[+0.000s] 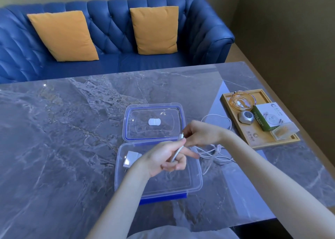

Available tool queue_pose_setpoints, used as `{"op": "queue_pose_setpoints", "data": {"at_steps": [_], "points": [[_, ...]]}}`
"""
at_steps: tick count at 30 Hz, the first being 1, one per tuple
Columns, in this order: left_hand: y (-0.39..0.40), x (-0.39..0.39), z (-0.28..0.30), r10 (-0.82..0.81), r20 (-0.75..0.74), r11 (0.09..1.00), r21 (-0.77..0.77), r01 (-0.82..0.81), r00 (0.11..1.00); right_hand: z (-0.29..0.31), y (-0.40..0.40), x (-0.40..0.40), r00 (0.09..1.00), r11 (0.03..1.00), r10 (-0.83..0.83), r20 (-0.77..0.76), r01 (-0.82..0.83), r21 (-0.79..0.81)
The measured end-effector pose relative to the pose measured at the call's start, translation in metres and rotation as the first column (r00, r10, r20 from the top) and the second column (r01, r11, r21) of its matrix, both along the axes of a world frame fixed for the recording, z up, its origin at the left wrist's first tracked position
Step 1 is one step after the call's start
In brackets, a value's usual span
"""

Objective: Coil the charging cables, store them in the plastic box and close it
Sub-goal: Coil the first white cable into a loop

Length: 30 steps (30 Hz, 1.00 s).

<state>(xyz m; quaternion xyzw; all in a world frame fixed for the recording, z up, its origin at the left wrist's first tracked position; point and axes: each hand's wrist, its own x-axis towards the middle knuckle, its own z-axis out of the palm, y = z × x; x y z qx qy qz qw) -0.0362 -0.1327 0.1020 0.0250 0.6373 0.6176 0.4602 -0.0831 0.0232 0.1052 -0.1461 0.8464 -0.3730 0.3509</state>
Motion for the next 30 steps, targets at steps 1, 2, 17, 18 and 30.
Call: {"op": "queue_pose_setpoints", "data": {"at_steps": [1, 2, 17, 18, 30], "points": [[0.002, 0.001, -0.001, 0.01, -0.033, 0.997, -0.082, -0.013, 0.999, 0.001, -0.002, -0.002, 1.0, 1.0, 0.012, -0.004, -0.012, 0.026], [0.005, 0.001, -0.003, 0.03, -0.068, 0.988, -0.149, -0.04, 0.997, 0.001, -0.003, -0.003, 1.0, 0.999, 0.011, 0.0, -0.011, 0.04], [-0.013, -0.04, -0.021, 0.712, 0.331, 0.474, 0.425, -0.771, 0.62, 0.003, -0.02, 0.033, 0.975, 0.978, 0.015, 0.22, 0.032, -0.207], [-0.016, -0.04, -0.016, 0.675, 0.378, 0.45, 0.47, -0.76, 0.634, 0.0, -0.019, 0.032, 0.974, 0.979, 0.033, 0.224, 0.014, -0.205], [-0.021, 0.004, 0.001, 0.041, 0.025, 0.954, 0.296, -0.046, 0.999, 0.013, -0.011, -0.006, 0.987, 0.998, 0.061, 0.146, -0.065, 0.023]]}}
